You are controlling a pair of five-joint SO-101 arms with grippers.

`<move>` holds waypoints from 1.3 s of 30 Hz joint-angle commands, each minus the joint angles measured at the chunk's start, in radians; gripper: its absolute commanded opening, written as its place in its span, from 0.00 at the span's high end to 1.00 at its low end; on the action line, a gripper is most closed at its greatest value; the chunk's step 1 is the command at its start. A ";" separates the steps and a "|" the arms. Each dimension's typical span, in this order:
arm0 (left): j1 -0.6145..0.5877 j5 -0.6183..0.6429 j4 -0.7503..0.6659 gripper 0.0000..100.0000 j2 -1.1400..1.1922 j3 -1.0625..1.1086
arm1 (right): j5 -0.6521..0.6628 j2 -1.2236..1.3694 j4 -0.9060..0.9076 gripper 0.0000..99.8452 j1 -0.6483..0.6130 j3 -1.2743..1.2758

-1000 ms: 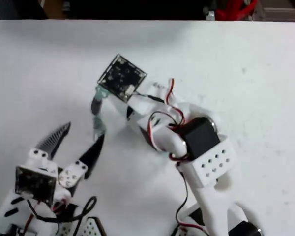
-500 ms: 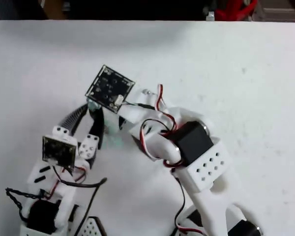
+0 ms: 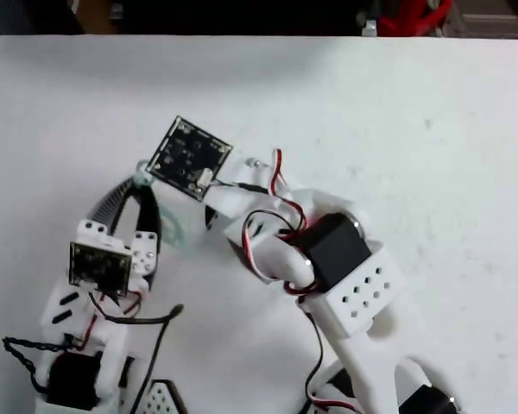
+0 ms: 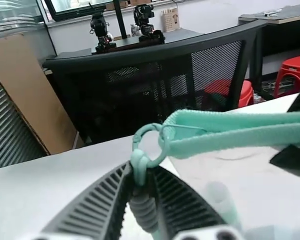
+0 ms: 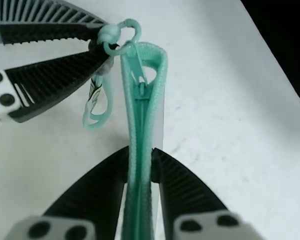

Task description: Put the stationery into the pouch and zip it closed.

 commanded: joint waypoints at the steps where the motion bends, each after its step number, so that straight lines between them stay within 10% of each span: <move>1: -0.033 -0.003 -0.026 0.98 0.004 -0.003 | -0.005 -0.007 -0.016 0.98 0.007 -0.011; 19: -0.185 0.094 -0.026 0.94 0.005 -0.018 | -0.006 -0.120 0.019 0.98 -0.010 0.015; 28: -0.171 0.391 0.408 0.70 0.002 -0.282 | -0.130 0.028 -0.214 0.98 -0.007 0.032; 39: -0.446 0.563 0.107 0.73 0.002 -0.020 | -0.483 0.208 -0.645 0.98 -0.013 -0.146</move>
